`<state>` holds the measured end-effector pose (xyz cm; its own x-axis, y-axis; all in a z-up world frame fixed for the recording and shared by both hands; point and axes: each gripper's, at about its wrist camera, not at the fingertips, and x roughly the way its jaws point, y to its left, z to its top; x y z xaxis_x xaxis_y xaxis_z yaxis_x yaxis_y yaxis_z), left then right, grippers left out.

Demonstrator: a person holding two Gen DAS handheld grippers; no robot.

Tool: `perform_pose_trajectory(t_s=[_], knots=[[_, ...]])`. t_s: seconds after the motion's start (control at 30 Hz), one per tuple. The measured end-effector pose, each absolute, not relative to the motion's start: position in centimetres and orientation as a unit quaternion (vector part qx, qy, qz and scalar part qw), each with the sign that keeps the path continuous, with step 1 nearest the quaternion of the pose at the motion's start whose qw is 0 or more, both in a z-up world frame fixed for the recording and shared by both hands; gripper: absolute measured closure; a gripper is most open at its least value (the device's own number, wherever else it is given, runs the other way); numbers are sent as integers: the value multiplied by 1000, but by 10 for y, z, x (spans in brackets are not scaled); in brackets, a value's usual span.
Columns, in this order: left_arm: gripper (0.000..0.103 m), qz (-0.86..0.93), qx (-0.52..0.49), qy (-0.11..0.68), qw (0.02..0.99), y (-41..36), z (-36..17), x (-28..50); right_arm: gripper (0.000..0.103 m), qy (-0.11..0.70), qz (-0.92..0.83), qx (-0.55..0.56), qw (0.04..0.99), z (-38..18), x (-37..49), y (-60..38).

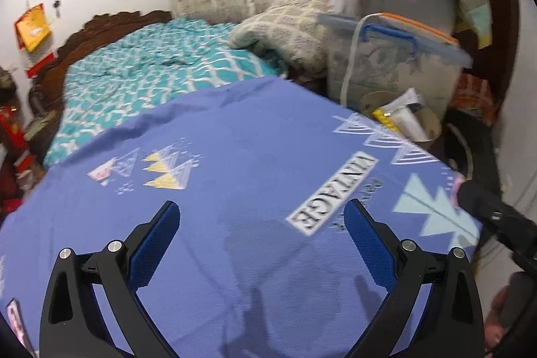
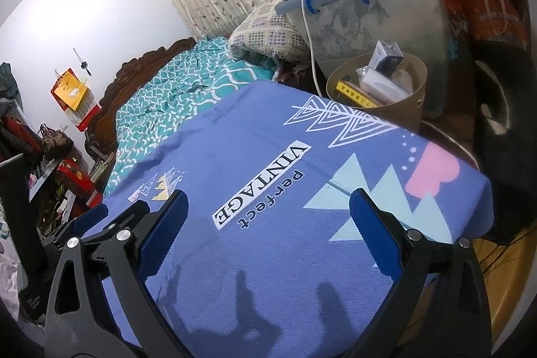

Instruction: Collect trash

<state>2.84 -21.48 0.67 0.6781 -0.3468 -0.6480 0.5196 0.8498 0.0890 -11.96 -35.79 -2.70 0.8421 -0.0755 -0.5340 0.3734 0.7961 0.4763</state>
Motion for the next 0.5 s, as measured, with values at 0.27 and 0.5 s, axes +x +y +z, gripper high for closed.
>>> perform_pose_trajectory(t_s=[0.27,0.5], knots=[[9,-264,132,308,904,-218,13,18,7,256,-126,297,911,-30,-118,-359],[9,-266,144,290,908,-221,18,9,7,259,-126,300,910,-34,-118,-358]])
